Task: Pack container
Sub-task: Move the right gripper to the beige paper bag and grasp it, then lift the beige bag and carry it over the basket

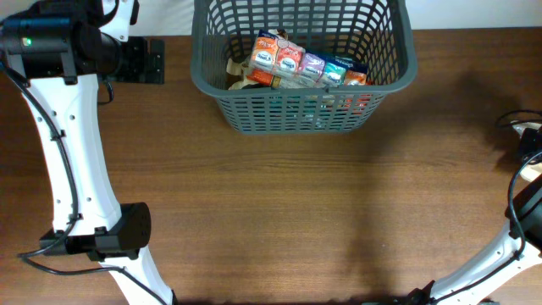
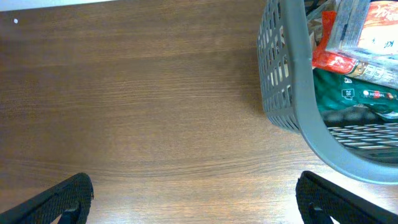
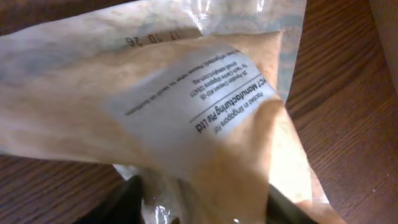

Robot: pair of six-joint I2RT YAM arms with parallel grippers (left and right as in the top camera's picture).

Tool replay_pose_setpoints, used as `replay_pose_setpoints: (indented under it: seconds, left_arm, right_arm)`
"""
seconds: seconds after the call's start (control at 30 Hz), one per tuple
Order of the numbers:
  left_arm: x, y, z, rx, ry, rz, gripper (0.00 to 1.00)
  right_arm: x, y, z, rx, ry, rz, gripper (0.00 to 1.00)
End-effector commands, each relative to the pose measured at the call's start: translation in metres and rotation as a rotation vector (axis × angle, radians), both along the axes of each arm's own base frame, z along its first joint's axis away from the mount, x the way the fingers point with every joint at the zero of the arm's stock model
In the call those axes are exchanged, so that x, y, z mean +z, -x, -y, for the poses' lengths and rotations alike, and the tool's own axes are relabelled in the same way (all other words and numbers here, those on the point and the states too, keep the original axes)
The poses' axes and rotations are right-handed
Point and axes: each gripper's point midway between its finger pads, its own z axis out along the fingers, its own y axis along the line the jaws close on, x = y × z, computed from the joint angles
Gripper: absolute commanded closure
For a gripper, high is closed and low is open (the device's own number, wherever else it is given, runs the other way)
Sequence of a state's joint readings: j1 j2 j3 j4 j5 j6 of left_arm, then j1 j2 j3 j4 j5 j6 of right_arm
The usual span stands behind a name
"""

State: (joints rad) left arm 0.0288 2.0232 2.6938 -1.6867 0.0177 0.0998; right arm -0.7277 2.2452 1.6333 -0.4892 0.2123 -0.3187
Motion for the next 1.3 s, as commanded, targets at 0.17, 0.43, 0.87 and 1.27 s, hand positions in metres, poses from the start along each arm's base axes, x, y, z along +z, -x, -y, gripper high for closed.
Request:
replay_pose_setpoints:
  seconds: [0.17,0.43,0.87,1.27]
  left_arm:
    - [0.009,0.006,-0.002,0.014,-0.002,0.020,0.01]
    - [0.009,0.006,-0.002,0.014,-0.002,0.020,0.01]
    - [0.009,0.006,-0.002,0.014,-0.002,0.020,0.01]
    - [0.008,0.006,-0.002,0.014,-0.002,0.020,0.01]
  right_arm:
    - [-0.034,0.007,-0.014,-0.061,-0.099,-0.024,0.96]
    - [0.061,-0.073,-0.045,-0.032,-0.305,0.341,0.96]
    - [0.363,-0.148,-0.204,0.391,-0.320,0.768,0.96]
    - [0.436,-0.144,-0.480,1.144,-0.136,0.788,0.96]
